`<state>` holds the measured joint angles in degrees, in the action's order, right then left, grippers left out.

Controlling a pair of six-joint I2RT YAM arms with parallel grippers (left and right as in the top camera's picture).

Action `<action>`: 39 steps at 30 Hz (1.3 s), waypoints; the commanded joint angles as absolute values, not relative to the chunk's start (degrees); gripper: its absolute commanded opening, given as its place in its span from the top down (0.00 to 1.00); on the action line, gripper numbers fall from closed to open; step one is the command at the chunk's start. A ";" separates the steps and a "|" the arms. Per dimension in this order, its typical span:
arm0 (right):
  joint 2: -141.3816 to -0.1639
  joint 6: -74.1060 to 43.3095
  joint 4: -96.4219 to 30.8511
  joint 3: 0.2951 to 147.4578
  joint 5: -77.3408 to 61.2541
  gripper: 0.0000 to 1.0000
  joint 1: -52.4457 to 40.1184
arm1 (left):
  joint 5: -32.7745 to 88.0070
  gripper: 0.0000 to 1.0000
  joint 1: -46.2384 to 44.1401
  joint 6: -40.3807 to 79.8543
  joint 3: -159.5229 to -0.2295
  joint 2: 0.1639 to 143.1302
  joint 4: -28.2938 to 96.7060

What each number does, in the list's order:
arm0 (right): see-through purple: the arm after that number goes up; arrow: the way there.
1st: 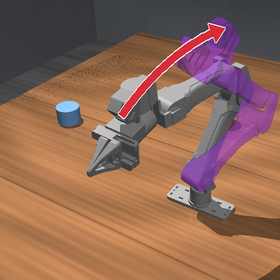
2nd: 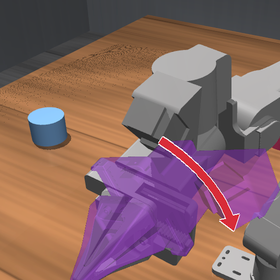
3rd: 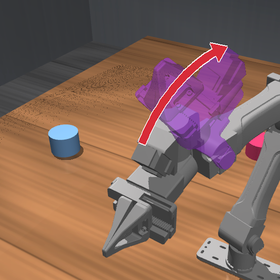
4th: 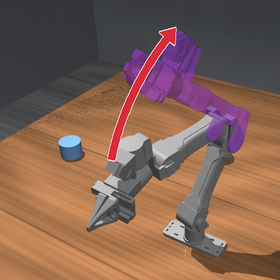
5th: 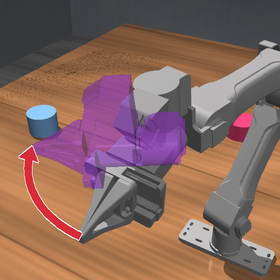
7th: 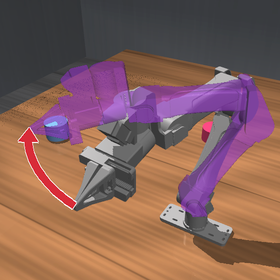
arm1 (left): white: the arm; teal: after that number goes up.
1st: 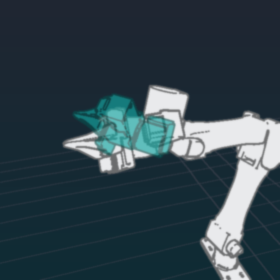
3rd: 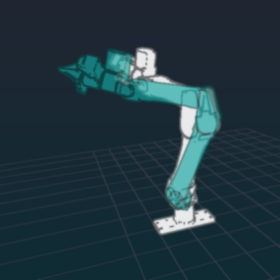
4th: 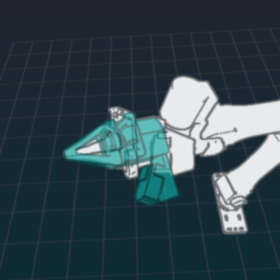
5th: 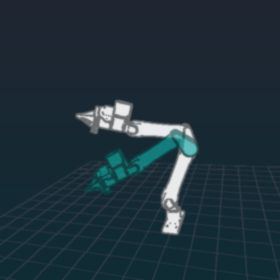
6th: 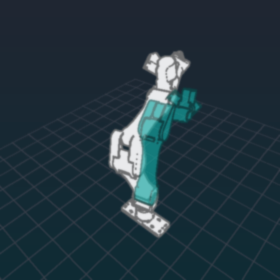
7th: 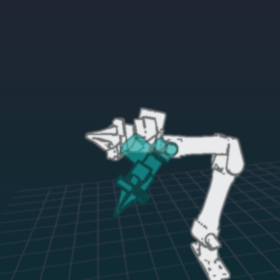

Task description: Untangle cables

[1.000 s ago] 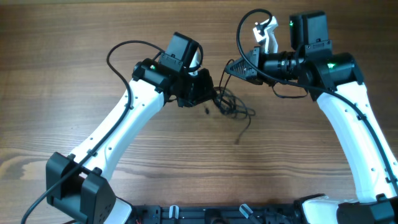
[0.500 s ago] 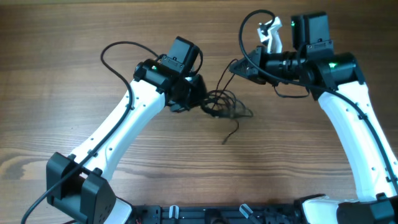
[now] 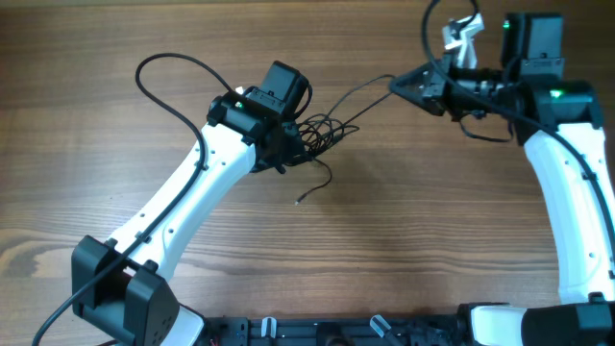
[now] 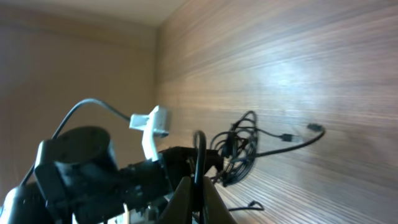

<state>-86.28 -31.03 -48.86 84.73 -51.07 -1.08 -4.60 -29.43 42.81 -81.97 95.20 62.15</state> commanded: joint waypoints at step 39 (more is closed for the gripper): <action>-85.03 -23.99 -65.04 84.77 -22.76 0.21 -7.03 | 39.35 0.96 -25.61 42.17 -81.58 95.79 38.74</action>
<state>-86.24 -25.76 -65.30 84.62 -21.04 -4.23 22.09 -25.54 45.63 -81.69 95.37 42.46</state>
